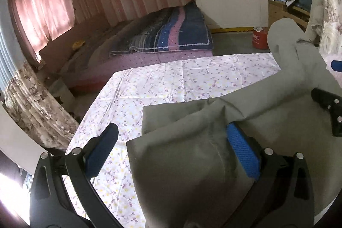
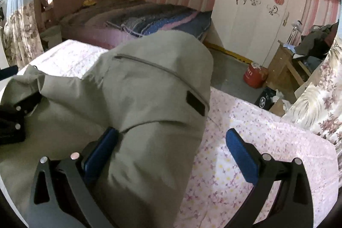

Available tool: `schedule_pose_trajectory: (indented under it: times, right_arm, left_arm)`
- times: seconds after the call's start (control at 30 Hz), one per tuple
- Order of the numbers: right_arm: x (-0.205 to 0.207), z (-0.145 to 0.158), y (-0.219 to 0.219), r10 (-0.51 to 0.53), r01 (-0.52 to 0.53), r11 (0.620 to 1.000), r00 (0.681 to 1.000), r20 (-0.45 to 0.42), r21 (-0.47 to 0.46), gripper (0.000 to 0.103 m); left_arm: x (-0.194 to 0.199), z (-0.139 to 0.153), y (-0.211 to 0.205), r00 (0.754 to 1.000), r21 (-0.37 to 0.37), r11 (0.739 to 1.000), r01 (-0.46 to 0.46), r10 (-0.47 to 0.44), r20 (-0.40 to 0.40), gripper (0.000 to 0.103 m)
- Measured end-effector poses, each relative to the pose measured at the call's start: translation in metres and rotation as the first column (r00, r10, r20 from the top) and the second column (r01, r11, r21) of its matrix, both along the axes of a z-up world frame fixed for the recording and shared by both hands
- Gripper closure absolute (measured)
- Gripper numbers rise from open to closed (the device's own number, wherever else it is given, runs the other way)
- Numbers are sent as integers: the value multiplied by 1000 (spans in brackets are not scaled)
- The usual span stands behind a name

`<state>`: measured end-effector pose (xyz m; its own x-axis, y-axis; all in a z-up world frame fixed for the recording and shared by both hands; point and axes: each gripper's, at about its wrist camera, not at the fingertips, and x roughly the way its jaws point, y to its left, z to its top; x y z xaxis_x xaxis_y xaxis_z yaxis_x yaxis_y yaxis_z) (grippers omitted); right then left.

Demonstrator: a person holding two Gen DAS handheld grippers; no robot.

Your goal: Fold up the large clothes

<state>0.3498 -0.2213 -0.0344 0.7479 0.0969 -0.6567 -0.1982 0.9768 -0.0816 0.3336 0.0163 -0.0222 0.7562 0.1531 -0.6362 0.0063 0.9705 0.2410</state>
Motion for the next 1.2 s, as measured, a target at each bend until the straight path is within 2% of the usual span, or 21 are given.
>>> schedule_pose_trajectory:
  times: [0.1, 0.2, 0.3, 0.4, 0.5, 0.63, 0.77, 0.8, 0.83, 0.9, 0.93, 1.0, 1.1, 1.2]
  right_arm:
    - [-18, 5, -18, 14, -15, 994, 1000, 11, 110, 2]
    - [-52, 19, -35, 21, -20, 980, 1000, -3, 200, 2]
    - [-88, 23, -45, 69, -40, 944, 995, -77, 328, 2]
    - [-114, 13, -33, 129, -74, 931, 983, -132, 358, 2]
    - [-126, -7, -27, 123, -47, 920, 978, -171, 389, 2]
    - [-121, -29, -32, 135, -11, 880, 964, -228, 475, 2]
    - [-116, -36, -26, 174, -37, 872, 956, -238, 489, 3]
    - [-116, -36, -25, 193, -54, 861, 955, -227, 506, 11]
    - [-118, -35, -24, 194, -64, 863, 958, -212, 502, 15]
    - [-125, -27, -21, 189, -89, 877, 967, -169, 473, 36]
    - [-127, -24, -21, 185, -93, 881, 970, -156, 463, 41]
    - [-129, -20, -26, 180, -97, 875, 975, -133, 475, 61]
    - [-129, -9, -41, 168, -98, 872, 980, -106, 481, 72]
    - [-125, 5, -53, 148, -92, 887, 985, -88, 453, 74]
  left_arm:
    - [-16, 10, 9, 1000, -27, 1000, -6, 6, -2, 3]
    - [-42, 25, 15, 999, -30, 999, 41, -40, 28, 3]
    - [-74, 33, 15, 995, -10, 996, 93, -92, 49, 3]
    - [-99, 32, 20, 994, -66, 992, 107, -104, 40, 3]
    - [-114, 23, 20, 996, -84, 994, 67, -62, 56, 3]
    - [-123, 12, 24, 998, -124, 992, 21, -15, 53, 3]
    - [-120, 8, 22, 999, -155, 987, 37, -33, 34, 3]
    - [-118, 6, 25, 999, -177, 983, 40, -36, 26, 3]
    - [-116, 5, 26, 999, -191, 981, 42, -39, 20, 3]
    - [-115, 3, 26, 998, -220, 974, 55, -55, 7, 4]
    - [-114, 3, 25, 998, -232, 971, 63, -64, 4, 6]
    - [-114, 2, 19, 996, -252, 964, 86, -89, 1, 8]
    - [-114, 2, 10, 994, -288, 952, 103, -107, 3, 11]
    - [-106, 5, -16, 991, -315, 940, 130, -136, 4, 11]
